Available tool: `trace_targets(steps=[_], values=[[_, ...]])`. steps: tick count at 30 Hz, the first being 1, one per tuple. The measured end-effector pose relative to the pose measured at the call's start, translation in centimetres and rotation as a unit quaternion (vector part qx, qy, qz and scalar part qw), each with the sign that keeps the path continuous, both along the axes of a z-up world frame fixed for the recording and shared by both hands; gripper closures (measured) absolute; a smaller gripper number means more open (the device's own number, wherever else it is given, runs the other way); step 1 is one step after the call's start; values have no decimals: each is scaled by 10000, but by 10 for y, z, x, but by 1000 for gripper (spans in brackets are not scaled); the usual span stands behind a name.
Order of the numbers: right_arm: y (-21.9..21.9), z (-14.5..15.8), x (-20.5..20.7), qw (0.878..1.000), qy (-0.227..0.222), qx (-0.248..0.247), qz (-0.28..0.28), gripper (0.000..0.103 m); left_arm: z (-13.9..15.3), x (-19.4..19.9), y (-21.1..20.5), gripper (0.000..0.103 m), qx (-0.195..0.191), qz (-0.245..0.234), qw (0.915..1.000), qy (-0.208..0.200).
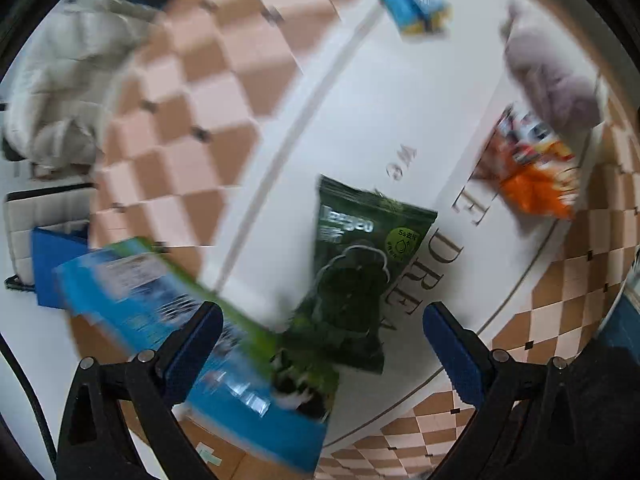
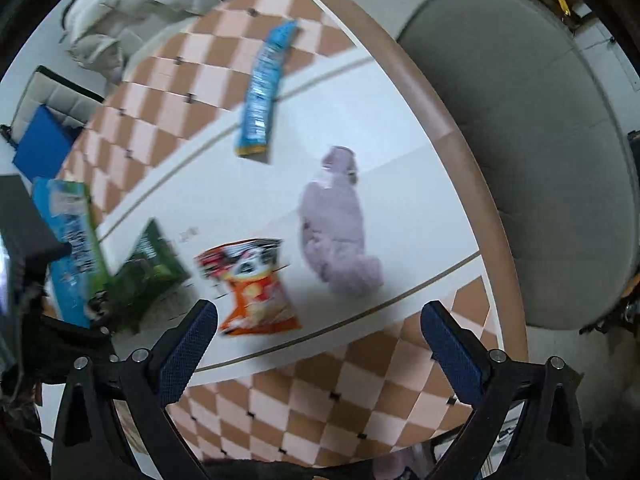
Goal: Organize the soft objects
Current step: 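Grasp the green Deeyeo bag with the left tool while the right grasps the lilac sock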
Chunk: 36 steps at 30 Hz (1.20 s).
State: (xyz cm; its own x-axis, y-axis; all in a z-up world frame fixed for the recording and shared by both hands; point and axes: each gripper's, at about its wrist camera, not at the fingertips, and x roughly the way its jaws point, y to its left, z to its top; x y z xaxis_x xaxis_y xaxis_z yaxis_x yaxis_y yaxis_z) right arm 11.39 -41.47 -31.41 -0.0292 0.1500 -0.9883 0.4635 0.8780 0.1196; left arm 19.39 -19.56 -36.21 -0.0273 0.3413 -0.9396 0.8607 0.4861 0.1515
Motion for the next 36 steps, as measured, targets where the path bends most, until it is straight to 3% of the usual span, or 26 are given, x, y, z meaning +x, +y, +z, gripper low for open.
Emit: trace_targets(steps=[6, 8, 9, 10, 12, 15, 18, 20, 22, 26, 30, 33, 36], values=[[-14, -52, 17, 9988, 390, 303, 21, 5, -50, 2, -3, 1, 299, 110, 9989, 353], [-15, -63, 22, 9981, 484, 374, 38, 6, -57, 5, -1, 12, 327, 279, 9983, 385], [-14, -69, 24, 9976, 545, 413, 59, 7, -59, 8, 1, 27, 328, 446, 9974, 464], [-15, -75, 26, 9972, 598, 448, 67, 9, -60, 11, 5, 40, 261, 816, 9943, 629], [-13, -85, 30, 9964, 695, 472, 103, 11, -55, 17, 12, 53, 83, 1452, 9870, 685], [-10, -96, 33, 9954, 785, 527, 158, 12, -46, 24, 27, 62, -261, 2560, 9641, 657], [-7, -103, 34, 9945, 892, 507, 213, 22, -44, 26, 45, 64, -586, 3586, 9274, 888], [-4, -110, 32, 9932, 1006, 557, 198, 31, -48, 22, 48, 63, -614, 3769, 9189, 986], [-2, -114, 31, 9922, 1091, 572, 188, 36, -55, 16, 45, 61, -524, 3686, 9216, 1092], [4, -108, 33, 9932, 1081, 224, 365, 67, -59, 3, 38, 60, -458, 3393, 9339, 1030], [11, -97, 29, 9944, 985, 151, 358, 73, -44, -9, 28, 70, -570, 3413, 9359, 664], [22, -72, 26, 9963, 724, 117, 447, 73, -12, -24, 22, 71, -858, 3345, 9380, 301], [42, -27, 22, 9977, 271, 176, 603, 73, 32, -40, 31, 71, -1391, 3510, 9259, 113]])
